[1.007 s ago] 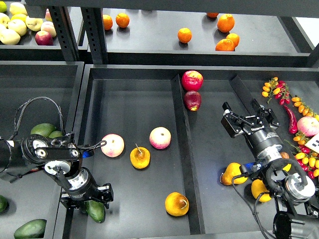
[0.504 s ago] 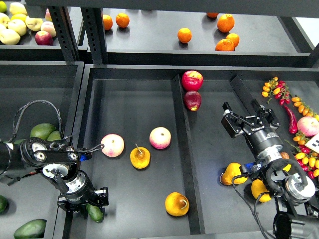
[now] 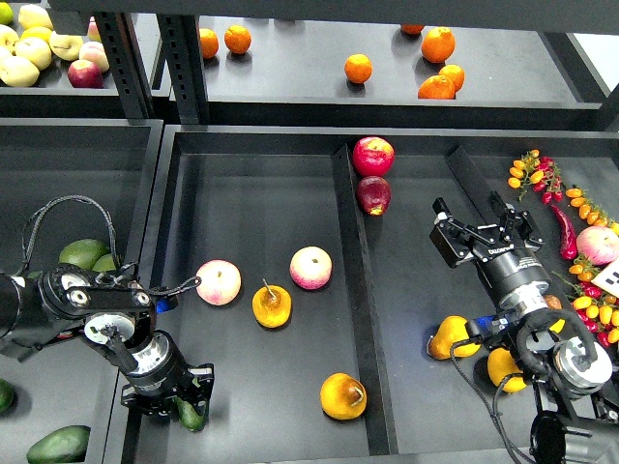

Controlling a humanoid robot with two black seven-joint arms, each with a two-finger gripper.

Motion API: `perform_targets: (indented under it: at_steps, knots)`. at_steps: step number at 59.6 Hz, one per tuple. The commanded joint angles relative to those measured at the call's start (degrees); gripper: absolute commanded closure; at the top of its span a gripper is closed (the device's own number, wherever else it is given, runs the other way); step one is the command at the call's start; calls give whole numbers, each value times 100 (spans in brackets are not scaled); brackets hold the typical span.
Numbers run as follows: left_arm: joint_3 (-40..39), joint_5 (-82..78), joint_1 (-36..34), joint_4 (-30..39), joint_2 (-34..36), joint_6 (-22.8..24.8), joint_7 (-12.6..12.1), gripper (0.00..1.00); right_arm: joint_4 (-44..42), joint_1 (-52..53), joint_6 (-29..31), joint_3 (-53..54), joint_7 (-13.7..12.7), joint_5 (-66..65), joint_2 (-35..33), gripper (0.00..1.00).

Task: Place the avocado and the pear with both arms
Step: 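Carry the avocado into the avocado compartment and open the left gripper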

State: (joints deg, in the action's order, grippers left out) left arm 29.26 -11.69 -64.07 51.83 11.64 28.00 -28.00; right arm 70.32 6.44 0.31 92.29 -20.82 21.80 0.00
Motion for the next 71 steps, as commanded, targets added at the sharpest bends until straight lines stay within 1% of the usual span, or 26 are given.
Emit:
perform_targets:
  at_steps: [1,12,28,36,42,47,48,55,71]
  knots:
    - [-52,97,-26,11,31,0,0,80,0,-2,-5,0,8,0,0,0]
    - [-70,185,-211,55,31,0,0,80,0,-2,-5,0,8,0,0,0]
    - [-79,571,-940,-68,75,0,0,80,0,-2,4,-62,8,0,0,0]
    - [-70,765,-1283,-121,277,0,0,80,0,6,21,-132,8,0,0,0]
    - [-70,782,-1398,-129,444,0,0,80,8,6,56,-158,8,0,0,0]
    - [-79,782,-1477,-129,646,0,0,80,8,15,83,-255,8,0,0,0]
    - [-79,782,-1494,-121,855,0,0,80,8,24,109,-264,8,0,0,0]
    - [-70,747,-1494,-121,1252,0,0,80,8,85,223,-273,-1,0,0,0]
    - [-61,695,-1442,-121,2298,0,0,80,-53,446,153,-325,-1,-18,0,0]
